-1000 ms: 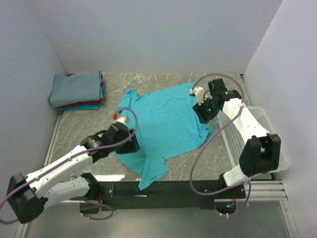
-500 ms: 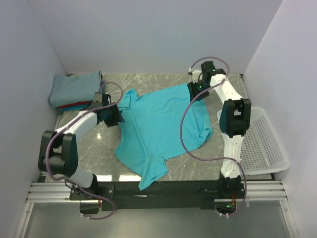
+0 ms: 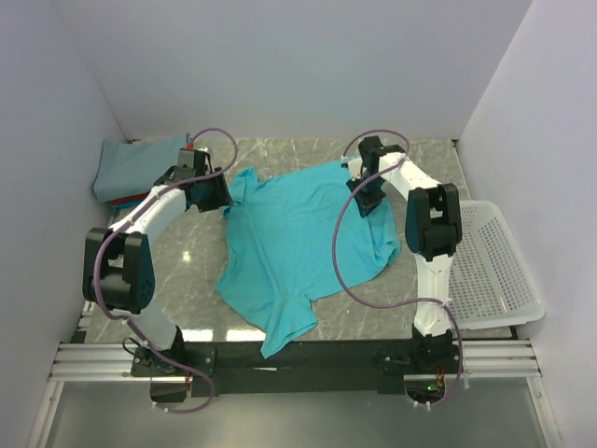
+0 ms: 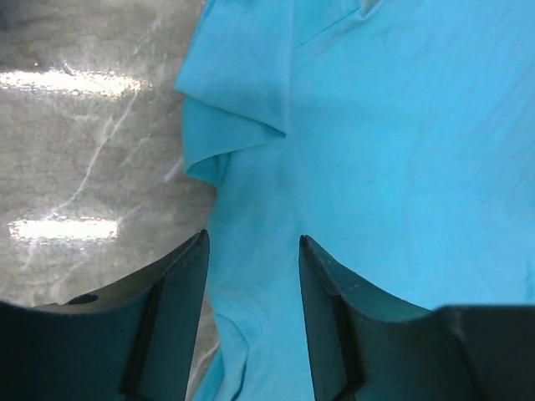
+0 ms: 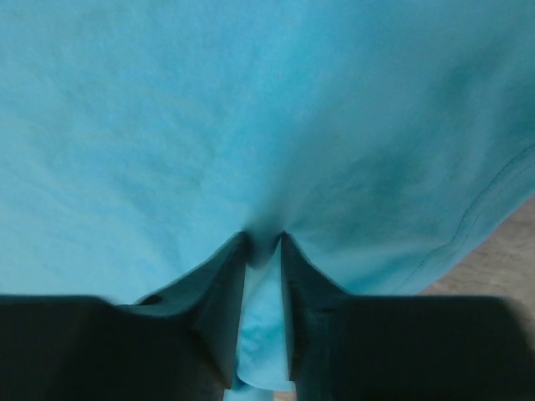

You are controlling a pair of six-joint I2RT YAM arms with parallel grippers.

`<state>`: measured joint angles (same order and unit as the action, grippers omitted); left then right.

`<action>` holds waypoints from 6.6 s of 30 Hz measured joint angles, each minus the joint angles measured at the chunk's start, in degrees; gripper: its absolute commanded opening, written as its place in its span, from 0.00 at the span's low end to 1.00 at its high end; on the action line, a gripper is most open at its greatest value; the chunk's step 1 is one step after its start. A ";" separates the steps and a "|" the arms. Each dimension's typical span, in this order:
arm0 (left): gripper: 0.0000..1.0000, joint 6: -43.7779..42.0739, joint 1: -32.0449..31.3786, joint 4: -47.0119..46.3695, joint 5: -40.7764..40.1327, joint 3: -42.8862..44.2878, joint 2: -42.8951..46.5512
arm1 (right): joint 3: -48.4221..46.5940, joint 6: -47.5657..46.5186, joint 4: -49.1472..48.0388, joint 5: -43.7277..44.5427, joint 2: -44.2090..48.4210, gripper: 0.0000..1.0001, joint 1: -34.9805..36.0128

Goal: Fold and stack the t-shirts
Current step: Flatten the tshirt out

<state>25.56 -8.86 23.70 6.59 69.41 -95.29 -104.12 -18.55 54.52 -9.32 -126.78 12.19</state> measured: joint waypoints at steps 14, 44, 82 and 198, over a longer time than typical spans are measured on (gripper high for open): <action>0.51 -2.45 0.28 -0.20 -0.35 -1.01 -0.11 | 25.49 -2.69 -0.48 2.86 15.65 0.20 -0.02; 0.40 -2.91 1.38 1.95 11.74 21.53 -27.50 | 19.37 -2.40 -5.92 -20.72 23.17 0.47 -4.11; 0.02 2.56 4.57 -0.72 17.35 27.21 -32.41 | 20.22 -3.61 -6.10 -20.26 23.17 0.48 -4.20; 0.01 2.60 8.35 -5.05 19.04 27.82 -29.03 | -23.43 3.08 0.28 2.43 -14.62 0.32 -14.47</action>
<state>28.16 -0.51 18.65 25.63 97.23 -124.31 -127.55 -15.46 54.81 -6.90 -141.40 -2.28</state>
